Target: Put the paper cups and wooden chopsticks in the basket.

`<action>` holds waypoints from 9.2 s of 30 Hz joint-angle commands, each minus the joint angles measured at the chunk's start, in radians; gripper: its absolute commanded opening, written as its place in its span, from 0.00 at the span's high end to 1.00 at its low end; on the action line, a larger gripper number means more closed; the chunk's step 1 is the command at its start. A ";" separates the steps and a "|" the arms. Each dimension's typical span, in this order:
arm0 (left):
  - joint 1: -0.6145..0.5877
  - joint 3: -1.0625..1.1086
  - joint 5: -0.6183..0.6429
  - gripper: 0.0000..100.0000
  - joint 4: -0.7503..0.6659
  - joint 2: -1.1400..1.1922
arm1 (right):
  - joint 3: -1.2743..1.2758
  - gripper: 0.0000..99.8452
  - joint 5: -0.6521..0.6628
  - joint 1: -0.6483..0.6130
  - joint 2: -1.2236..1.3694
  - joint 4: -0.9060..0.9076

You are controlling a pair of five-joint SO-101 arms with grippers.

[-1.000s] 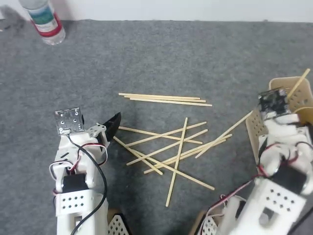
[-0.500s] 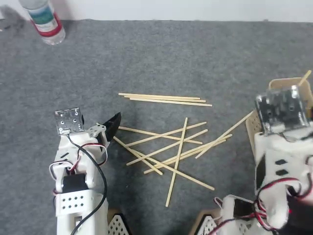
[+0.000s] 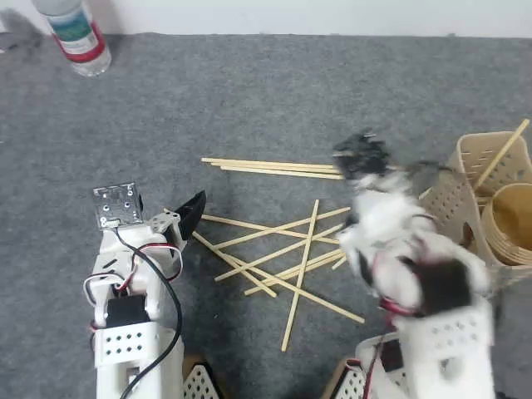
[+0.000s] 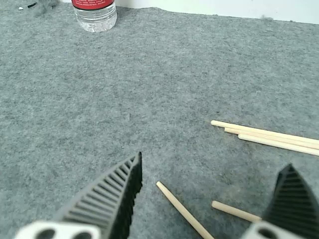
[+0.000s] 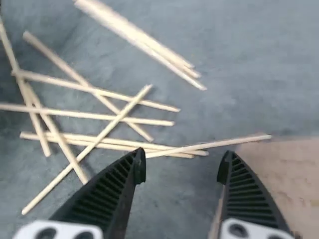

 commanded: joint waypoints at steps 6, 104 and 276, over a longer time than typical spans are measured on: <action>0.002 -0.005 -0.012 0.61 -0.023 -0.011 | 0.508 0.76 0.092 -0.010 -0.010 -0.518; 0.011 -0.005 -0.046 0.61 -0.015 -0.011 | 0.132 0.83 -0.115 0.223 0.889 -0.590; 0.011 -0.004 -0.051 0.61 -0.021 -0.011 | 0.196 0.83 0.184 0.369 -0.005 -0.731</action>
